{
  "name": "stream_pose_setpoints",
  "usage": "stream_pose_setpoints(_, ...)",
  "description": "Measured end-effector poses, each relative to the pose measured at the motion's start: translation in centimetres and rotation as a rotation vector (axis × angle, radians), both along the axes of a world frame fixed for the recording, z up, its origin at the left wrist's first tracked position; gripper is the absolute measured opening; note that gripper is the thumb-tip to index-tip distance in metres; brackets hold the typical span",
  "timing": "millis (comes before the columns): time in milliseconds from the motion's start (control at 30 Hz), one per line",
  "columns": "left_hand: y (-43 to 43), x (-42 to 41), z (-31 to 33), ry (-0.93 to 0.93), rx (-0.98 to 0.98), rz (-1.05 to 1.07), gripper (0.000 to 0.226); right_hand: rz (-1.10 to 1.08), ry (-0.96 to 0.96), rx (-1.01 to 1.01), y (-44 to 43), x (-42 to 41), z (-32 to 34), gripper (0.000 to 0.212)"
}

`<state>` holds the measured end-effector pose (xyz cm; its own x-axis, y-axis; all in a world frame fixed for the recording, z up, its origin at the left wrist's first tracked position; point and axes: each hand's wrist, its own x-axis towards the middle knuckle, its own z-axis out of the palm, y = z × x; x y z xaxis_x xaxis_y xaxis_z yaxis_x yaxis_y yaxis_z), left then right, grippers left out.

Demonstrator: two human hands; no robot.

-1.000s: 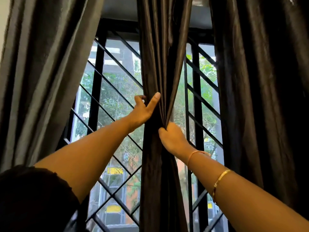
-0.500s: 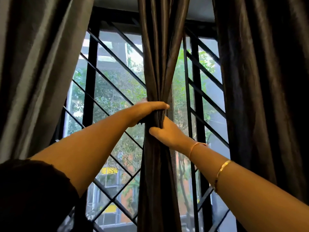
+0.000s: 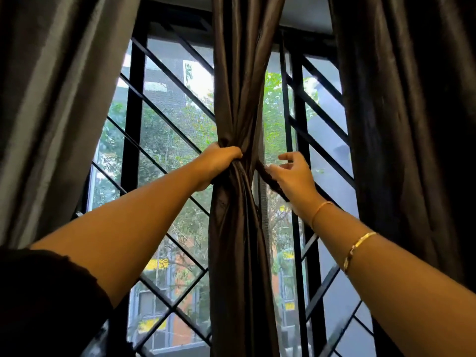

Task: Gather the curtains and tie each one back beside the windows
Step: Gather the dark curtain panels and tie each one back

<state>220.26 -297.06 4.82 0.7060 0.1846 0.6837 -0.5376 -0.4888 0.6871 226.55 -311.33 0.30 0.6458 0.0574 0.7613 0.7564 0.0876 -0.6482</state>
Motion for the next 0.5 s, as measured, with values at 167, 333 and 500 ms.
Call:
stream_pose_setpoints(167,-0.4,-0.2,0.2,0.022,0.214,0.066,0.015,0.069,0.067,-0.244,-0.9,-0.9,2.5,0.023)
stream_pose_setpoints(333,-0.4,0.1,1.1,-0.015,0.49,0.229,0.034,-0.086,-0.111,-0.059,-0.2,-2.3,4.6,0.042)
stream_pose_setpoints(500,-0.3,0.0,1.4,0.004,0.643,0.359,0.064,0.242,0.121,-0.023,0.6,-4.1,4.4,0.03)
